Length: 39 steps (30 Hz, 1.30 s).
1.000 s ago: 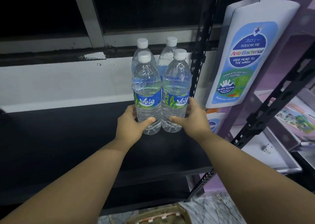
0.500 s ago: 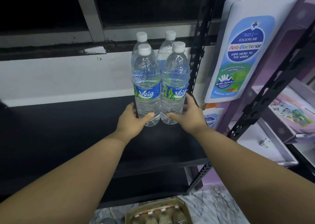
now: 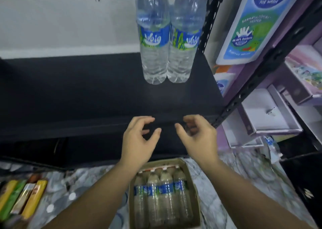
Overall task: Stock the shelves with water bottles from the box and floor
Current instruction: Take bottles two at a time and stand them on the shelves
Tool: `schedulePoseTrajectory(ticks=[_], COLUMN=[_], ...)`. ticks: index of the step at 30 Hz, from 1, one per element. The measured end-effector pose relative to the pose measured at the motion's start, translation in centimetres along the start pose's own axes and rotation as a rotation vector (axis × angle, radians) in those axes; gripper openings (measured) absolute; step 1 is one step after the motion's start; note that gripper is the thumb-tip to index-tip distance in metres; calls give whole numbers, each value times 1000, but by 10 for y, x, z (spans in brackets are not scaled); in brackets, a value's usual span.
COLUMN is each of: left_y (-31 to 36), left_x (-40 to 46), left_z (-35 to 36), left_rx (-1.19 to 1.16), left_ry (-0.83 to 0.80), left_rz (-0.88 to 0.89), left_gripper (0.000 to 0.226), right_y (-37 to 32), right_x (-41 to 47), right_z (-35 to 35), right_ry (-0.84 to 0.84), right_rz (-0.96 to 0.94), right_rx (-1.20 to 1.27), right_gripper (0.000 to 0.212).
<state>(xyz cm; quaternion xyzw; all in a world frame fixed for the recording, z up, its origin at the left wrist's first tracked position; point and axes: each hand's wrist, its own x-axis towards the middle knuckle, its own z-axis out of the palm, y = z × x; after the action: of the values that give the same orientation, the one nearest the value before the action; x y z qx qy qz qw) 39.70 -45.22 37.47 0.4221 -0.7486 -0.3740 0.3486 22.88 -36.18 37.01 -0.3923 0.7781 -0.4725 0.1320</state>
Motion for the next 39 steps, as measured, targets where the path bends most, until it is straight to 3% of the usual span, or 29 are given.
schedulePoseTrajectory(ticks=[6,15,21,28,31,38,39], left_y=[-37,-170,-275,-391,-443,-497,-503], left_x=[-51,-142,-179,-172,-169,-171,-171], left_z=[18,75,121,184,214,239,240], left_rx=[22,84,180,227,236,393,393], left_ry=[-19,-233,-369,-522,-552,-697,-707], left_rz=[-39,-442,-668,-746,-768,-717,-705], left_gripper=[40,37,58,64,69,102,99], right_y=[61,171,270,373,411,452,453], right_x=[-63,-120,-145,-141,-139,-140,-140], right_z=[19,70,129,218,252,292,295], right_ry=[-156,-287,-464,-731,-781,-881,-880], right_rz=[139,411,506,542,545,494,485], right_rx=[-65,-87,-189,-270,-310,-488,-523], right_gripper=[32,32,44,73,79,97,99])
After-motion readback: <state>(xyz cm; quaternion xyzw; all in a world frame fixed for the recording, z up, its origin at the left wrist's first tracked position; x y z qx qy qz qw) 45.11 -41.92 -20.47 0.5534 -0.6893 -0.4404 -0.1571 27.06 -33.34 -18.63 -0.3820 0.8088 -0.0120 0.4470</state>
